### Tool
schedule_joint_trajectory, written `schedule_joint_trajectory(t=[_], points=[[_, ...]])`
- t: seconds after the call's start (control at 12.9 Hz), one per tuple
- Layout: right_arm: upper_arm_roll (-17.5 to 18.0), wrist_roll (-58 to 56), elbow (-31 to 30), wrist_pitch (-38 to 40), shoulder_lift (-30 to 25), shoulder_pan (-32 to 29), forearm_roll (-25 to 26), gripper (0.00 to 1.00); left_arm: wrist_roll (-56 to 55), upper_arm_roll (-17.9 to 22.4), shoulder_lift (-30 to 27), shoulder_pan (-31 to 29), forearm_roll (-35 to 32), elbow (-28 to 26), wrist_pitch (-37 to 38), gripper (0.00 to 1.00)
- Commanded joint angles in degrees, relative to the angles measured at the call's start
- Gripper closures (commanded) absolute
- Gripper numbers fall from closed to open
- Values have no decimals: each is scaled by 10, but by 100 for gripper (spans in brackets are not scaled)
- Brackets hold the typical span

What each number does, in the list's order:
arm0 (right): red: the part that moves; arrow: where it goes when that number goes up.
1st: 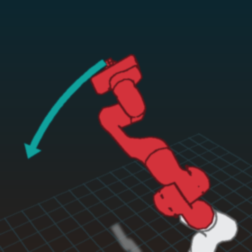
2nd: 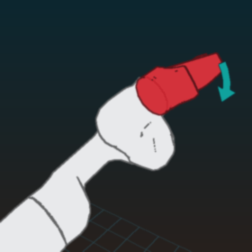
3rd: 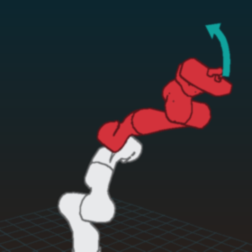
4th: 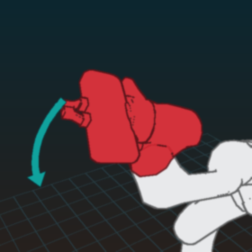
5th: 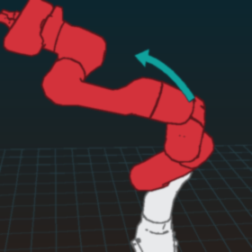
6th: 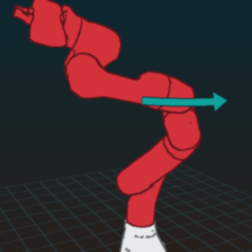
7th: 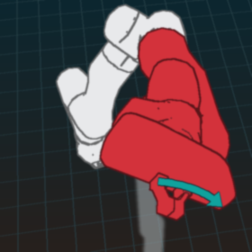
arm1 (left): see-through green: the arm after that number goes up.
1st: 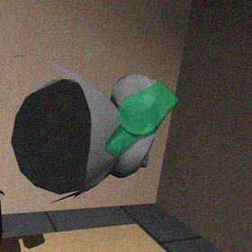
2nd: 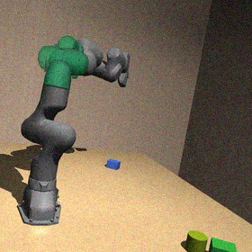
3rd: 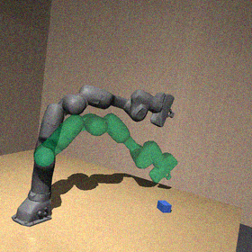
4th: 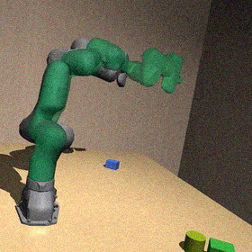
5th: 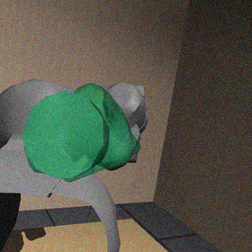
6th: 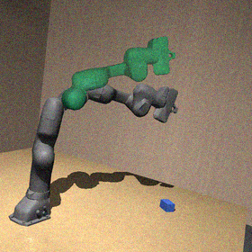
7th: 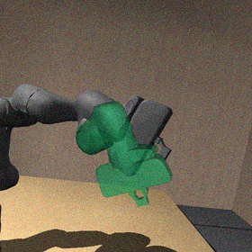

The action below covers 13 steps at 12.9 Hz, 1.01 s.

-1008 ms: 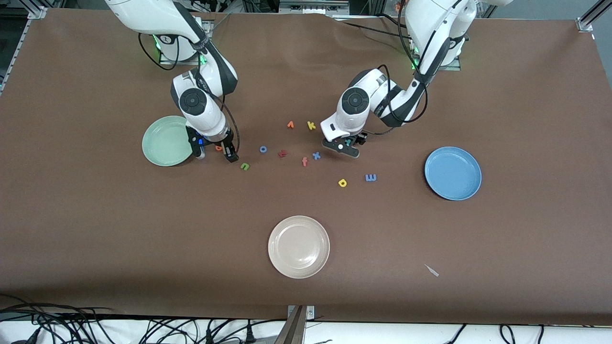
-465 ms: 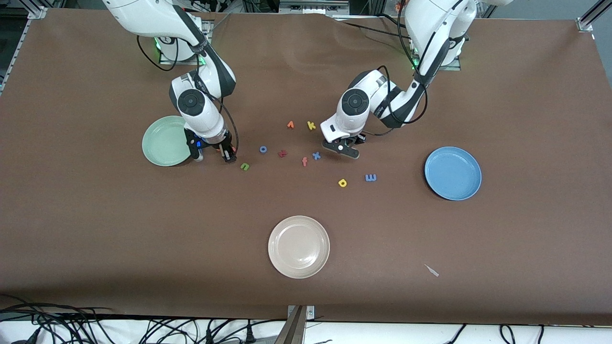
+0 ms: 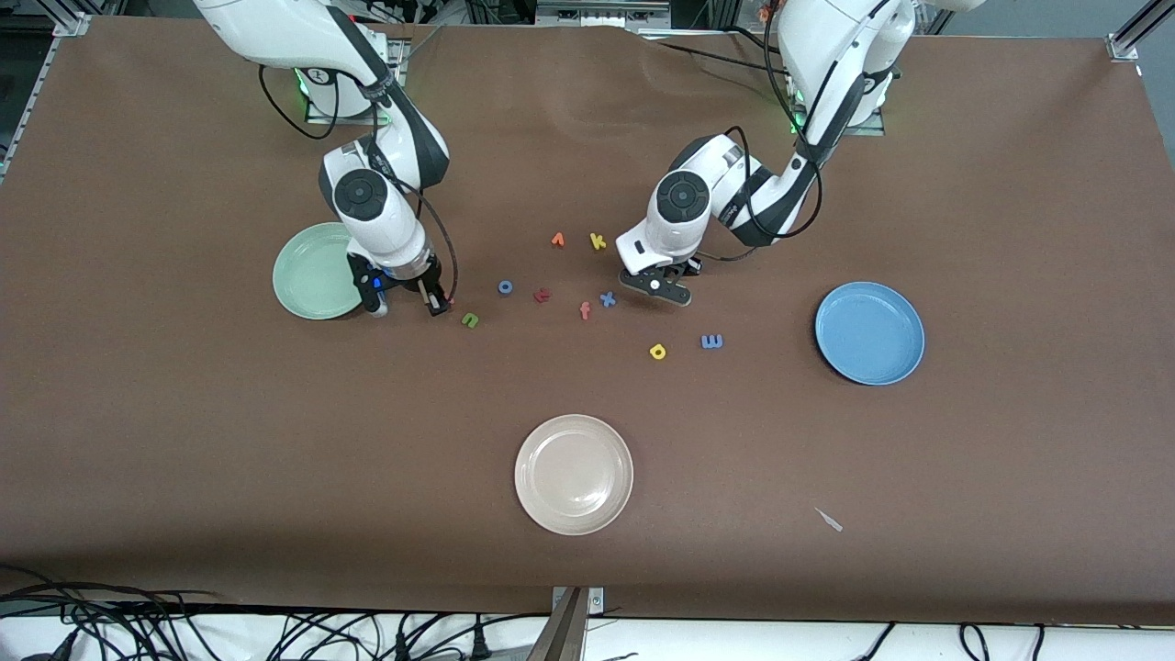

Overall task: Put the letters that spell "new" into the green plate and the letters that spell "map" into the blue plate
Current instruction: 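Grasp the pink w with the right gripper while the left gripper grasps the p, then drop the w on the green plate while the left gripper carries the p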

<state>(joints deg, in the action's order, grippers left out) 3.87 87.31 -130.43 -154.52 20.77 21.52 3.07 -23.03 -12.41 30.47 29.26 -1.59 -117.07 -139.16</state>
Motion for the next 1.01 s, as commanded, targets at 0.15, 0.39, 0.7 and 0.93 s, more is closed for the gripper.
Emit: schedule_joint_trajectory(t=[0.15,0.39,0.7,0.93], points=[[-86,-267,-14,170,-102,1,7,98,-5,5,-1,-16,-20,17,18,100],[-164,-425,-53,179,-122,1,7,98,57,2,-13,-54,-9,80,154,100],[-212,-504,-122,119,-108,0,7,96,197,2,-41,-136,-4,111,280,100],[-222,-544,-121,116,-106,-2,4,11,330,5,-53,-211,-14,111,317,100]])
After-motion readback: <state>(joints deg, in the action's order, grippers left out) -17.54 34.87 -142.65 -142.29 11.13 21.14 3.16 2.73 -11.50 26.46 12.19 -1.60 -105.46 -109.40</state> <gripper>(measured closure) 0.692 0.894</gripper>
